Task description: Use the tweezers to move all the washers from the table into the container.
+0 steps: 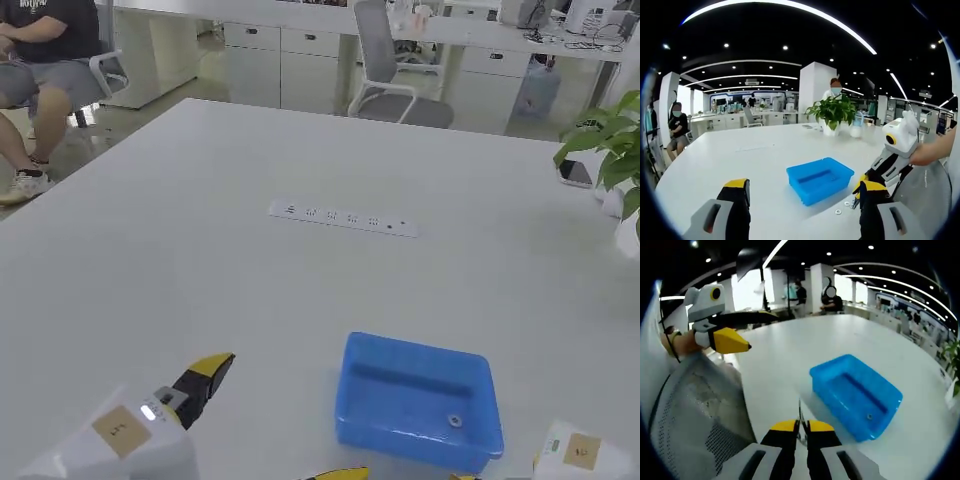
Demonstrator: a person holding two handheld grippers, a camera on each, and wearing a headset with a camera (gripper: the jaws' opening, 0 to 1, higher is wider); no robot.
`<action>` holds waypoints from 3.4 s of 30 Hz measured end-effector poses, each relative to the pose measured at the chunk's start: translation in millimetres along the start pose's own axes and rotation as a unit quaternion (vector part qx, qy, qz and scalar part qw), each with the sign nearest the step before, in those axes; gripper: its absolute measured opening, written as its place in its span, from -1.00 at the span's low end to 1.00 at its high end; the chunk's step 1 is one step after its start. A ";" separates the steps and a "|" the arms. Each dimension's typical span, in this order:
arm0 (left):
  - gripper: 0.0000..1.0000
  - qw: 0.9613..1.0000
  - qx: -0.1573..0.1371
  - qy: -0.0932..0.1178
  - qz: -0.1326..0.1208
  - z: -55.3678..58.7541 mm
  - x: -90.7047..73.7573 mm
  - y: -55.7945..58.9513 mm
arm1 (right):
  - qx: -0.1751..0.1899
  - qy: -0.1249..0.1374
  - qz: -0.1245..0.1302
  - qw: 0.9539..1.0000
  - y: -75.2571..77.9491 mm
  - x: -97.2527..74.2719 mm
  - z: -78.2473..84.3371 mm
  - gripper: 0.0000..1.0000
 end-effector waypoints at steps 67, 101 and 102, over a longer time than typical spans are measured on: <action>0.83 1.000 -0.004 0.014 -0.013 -4.9 -2.6 -6.3 | 0.097 0.064 0.064 0.991 102.7 -11.7 -78.4 -0.95; 0.80 1.000 0.000 0.005 -0.009 -2.7 -2.1 -4.8 | 0.111 0.006 0.061 0.992 123.2 28.2 -37.8 -0.95; 0.80 1.000 0.001 0.004 -0.009 -2.6 -2.1 -4.7 | 0.110 0.005 0.061 0.992 123.1 28.4 -37.2 -0.95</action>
Point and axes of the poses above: the centre of the closed fingertips' face, and the gripper's own axes: x roughly forward along the fingers, y roughly to its right, z roughly out of its underside, the point moved 1 cm from there along -x, roughly backward along the fingers, and after that the axes turned 6 degrees about y, right-handed, at the moved point
